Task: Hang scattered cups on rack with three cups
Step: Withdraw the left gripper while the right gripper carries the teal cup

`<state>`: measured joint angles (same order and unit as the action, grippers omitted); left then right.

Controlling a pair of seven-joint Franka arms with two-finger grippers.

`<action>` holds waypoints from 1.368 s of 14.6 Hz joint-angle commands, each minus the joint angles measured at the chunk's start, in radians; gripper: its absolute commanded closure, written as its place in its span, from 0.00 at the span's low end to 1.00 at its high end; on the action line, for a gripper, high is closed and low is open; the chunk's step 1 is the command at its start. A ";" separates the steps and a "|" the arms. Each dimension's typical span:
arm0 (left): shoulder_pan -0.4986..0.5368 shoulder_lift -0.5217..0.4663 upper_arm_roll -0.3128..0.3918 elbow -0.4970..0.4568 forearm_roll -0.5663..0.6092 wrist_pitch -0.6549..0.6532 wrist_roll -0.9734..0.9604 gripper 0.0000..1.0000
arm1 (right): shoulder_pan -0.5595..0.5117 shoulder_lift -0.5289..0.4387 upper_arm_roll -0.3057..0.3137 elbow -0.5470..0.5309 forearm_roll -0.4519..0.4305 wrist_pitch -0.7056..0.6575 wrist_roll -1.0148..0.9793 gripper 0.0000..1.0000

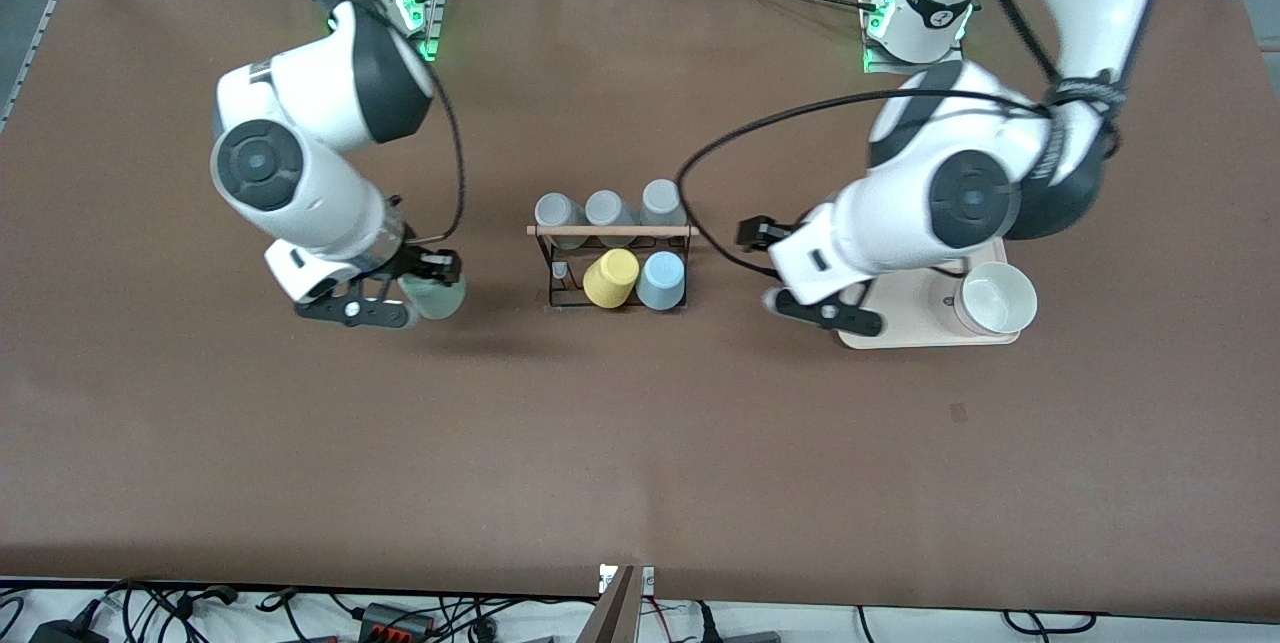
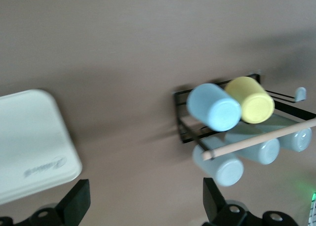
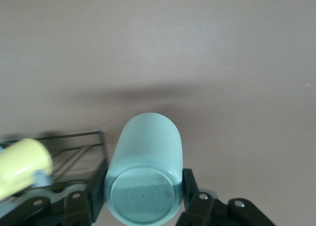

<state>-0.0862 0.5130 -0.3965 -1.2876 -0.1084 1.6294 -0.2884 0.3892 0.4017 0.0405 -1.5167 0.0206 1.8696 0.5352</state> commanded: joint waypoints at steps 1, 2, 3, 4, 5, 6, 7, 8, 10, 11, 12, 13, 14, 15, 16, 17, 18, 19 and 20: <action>0.033 -0.063 0.004 -0.016 0.045 -0.106 0.003 0.00 | 0.094 0.064 -0.008 0.113 0.010 -0.044 0.106 0.71; 0.036 -0.083 0.004 -0.015 0.094 -0.147 0.003 0.00 | 0.111 0.069 -0.008 0.115 0.010 -0.034 0.130 0.71; 0.049 -0.096 0.004 -0.016 0.139 -0.186 0.005 0.00 | 0.129 0.078 -0.010 0.116 0.009 -0.027 0.152 0.71; 0.078 -0.100 0.004 -0.015 0.166 -0.222 0.000 0.00 | 0.148 0.088 -0.010 0.128 0.009 -0.017 0.172 0.71; 0.098 -0.100 0.007 -0.015 0.186 -0.244 0.000 0.00 | 0.163 0.110 -0.010 0.151 0.009 -0.018 0.189 0.71; 0.117 -0.100 0.013 -0.015 0.217 -0.247 0.002 0.00 | 0.174 0.126 -0.010 0.168 0.009 -0.017 0.207 0.71; 0.149 -0.100 0.007 -0.013 0.226 -0.246 0.003 0.00 | 0.187 0.146 -0.010 0.182 0.009 -0.015 0.221 0.71; 0.160 -0.100 0.010 -0.003 0.236 -0.247 0.006 0.00 | 0.195 0.161 -0.010 0.190 0.009 -0.015 0.226 0.71; 0.161 -0.102 -0.001 0.011 0.298 -0.249 0.050 0.00 | 0.206 0.181 -0.010 0.190 0.005 -0.015 0.236 0.71; 0.161 -0.103 -0.002 0.013 0.305 -0.247 0.110 0.00 | 0.215 0.189 -0.010 0.190 0.001 -0.015 0.236 0.71; 0.161 -0.123 -0.001 0.013 0.306 -0.246 0.159 0.00 | 0.221 0.198 -0.010 0.190 -0.002 -0.013 0.236 0.71; 0.161 -0.155 0.004 0.011 0.303 -0.244 0.163 0.00 | 0.223 0.204 -0.011 0.187 -0.004 -0.009 0.235 0.71; 0.163 -0.184 0.004 -0.008 0.297 -0.249 0.146 0.00 | 0.223 0.213 -0.011 0.187 -0.005 0.011 0.236 0.71; 0.166 -0.189 0.005 -0.015 0.296 -0.250 0.124 0.00 | 0.224 0.216 -0.011 0.178 -0.007 0.037 0.236 0.71; 0.183 -0.191 0.005 -0.016 0.283 -0.250 0.103 0.00 | 0.224 0.224 -0.011 0.162 -0.007 0.049 0.236 0.71; 0.206 -0.192 0.005 -0.022 0.244 -0.250 0.089 0.00 | 0.226 0.229 -0.013 0.155 -0.011 0.059 0.236 0.71; 0.241 -0.194 0.004 -0.038 0.193 -0.250 0.089 0.00 | 0.223 0.230 -0.013 0.141 -0.021 0.066 0.236 0.70; 0.270 -0.197 0.004 -0.047 0.156 -0.249 0.087 0.00 | 0.223 0.230 -0.013 0.129 -0.024 0.074 0.236 0.70; 0.276 -0.208 0.004 -0.058 0.153 -0.244 0.089 0.00 | 0.223 0.230 -0.014 0.115 -0.024 0.088 0.235 0.70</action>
<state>0.1428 0.3350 -0.3889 -1.2956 0.0908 1.3744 -0.1938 0.6024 0.6371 0.0351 -1.3737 0.0114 1.9281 0.7508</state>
